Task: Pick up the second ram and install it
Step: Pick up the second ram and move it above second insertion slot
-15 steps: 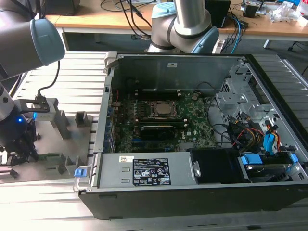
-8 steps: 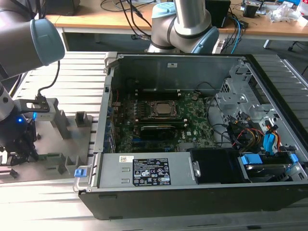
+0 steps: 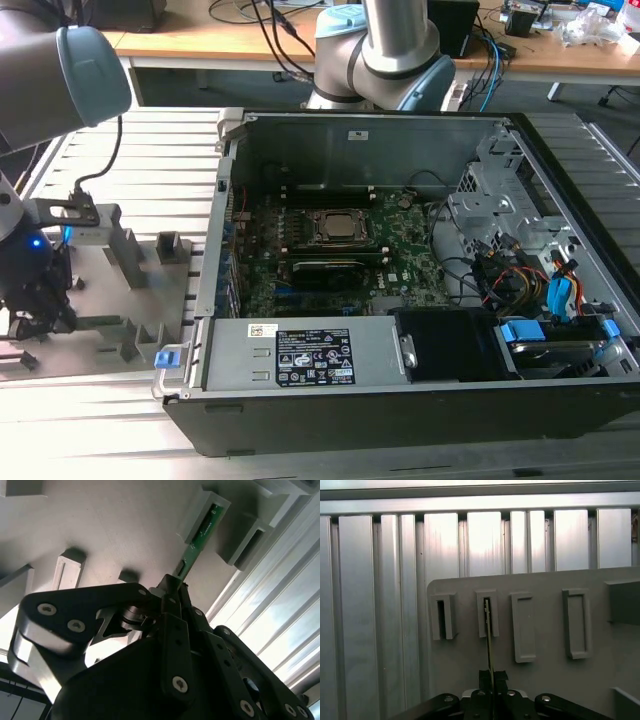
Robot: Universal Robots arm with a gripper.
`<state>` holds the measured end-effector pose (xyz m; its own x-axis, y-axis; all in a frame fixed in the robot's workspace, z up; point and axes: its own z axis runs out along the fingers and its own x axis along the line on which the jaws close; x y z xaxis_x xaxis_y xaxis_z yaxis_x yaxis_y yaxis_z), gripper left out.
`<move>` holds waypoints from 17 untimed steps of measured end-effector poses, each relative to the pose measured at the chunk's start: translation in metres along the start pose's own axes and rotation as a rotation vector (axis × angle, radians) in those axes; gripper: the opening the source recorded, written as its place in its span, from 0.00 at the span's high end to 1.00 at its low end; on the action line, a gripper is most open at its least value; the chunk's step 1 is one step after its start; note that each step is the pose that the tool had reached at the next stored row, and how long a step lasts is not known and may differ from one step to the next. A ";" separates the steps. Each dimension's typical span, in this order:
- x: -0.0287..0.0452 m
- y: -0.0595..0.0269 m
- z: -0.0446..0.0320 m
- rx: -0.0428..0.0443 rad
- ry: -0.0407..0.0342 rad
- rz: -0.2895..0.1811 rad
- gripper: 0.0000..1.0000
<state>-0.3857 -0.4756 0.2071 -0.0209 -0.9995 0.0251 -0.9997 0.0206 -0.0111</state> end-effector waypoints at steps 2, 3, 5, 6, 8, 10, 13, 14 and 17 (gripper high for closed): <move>0.0001 0.0000 -0.0039 0.0000 0.0000 0.000 0.86; 0.0001 -0.0001 -0.0044 0.0003 -0.0002 0.000 0.86; 0.0002 0.0000 -0.0071 -0.0001 0.0001 0.000 0.86; 0.0002 -0.0001 -0.0084 0.0000 0.0000 0.000 0.86; 0.0003 -0.0001 -0.0109 -0.0001 0.0001 0.000 0.86; 0.0003 -0.0001 -0.0130 0.0000 0.0000 0.000 0.86; 0.0004 -0.0002 -0.0165 0.0000 0.0000 0.000 0.86; 0.0004 -0.0002 -0.0175 0.0000 0.0000 0.000 0.86; 0.0005 -0.0002 -0.0212 -0.0001 0.0000 0.000 0.86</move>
<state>-0.3858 -0.4756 0.2283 -0.0209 -0.9995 0.0251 -0.9997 0.0207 -0.0110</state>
